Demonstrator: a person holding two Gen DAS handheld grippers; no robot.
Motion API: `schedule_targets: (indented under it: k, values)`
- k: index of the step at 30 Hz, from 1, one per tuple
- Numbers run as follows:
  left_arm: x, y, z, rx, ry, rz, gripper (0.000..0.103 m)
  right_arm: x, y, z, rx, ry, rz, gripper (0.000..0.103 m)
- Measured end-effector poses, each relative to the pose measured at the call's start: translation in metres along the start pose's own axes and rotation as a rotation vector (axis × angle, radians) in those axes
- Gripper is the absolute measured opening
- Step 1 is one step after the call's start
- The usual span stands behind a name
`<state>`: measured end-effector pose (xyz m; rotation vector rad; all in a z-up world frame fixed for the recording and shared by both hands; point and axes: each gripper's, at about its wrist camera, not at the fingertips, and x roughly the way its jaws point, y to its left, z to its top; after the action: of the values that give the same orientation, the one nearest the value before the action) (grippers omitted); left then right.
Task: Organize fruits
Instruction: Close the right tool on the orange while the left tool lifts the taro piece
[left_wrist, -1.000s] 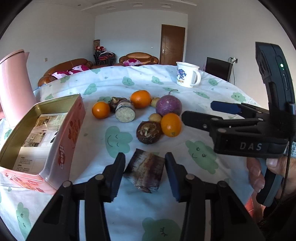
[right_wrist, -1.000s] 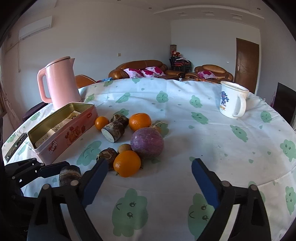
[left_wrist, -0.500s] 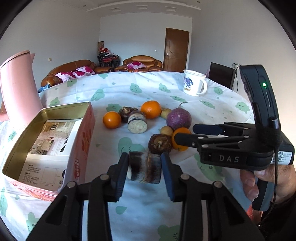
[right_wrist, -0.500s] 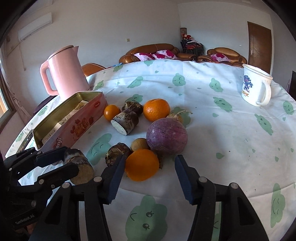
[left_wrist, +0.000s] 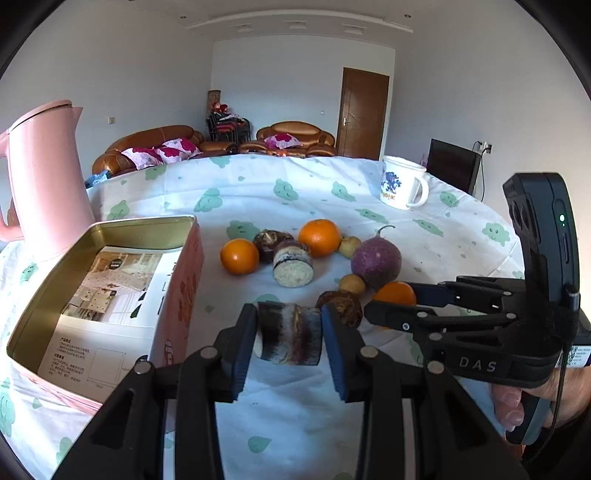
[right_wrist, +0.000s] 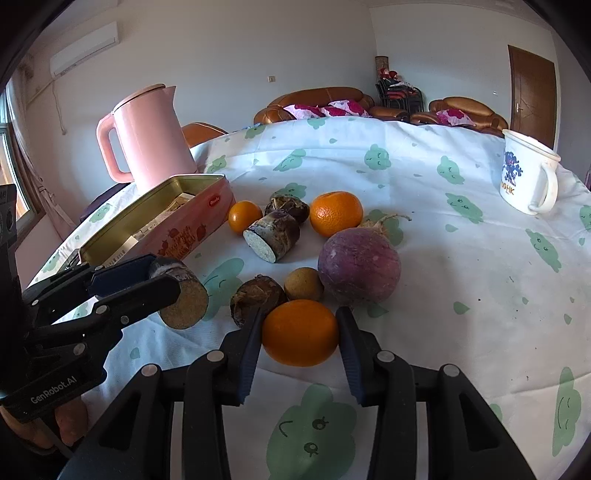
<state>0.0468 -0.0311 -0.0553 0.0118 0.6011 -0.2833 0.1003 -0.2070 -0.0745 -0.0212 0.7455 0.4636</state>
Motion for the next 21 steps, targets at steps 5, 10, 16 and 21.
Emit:
schedule_targets:
  k: [5, 10, 16, 21]
  values:
    - [-0.007, -0.004, -0.001, 0.020, -0.042, 0.020, 0.038, -0.006, 0.001, 0.000, -0.010, -0.038, 0.004, 0.042]
    - [-0.012, -0.004, -0.001, 0.025, -0.073, 0.024, 0.038, -0.013, 0.004, -0.002, -0.032, -0.080, 0.007, 0.042]
    - [-0.017, -0.001, -0.001, 0.008, -0.104, 0.026, 0.038, -0.019, 0.008, -0.003, -0.053, -0.122, 0.011, 0.042]
    - [-0.021, 0.002, -0.001, -0.012, -0.129, 0.026, 0.038, -0.024, 0.008, -0.004, -0.058, -0.149, 0.018, 0.042]
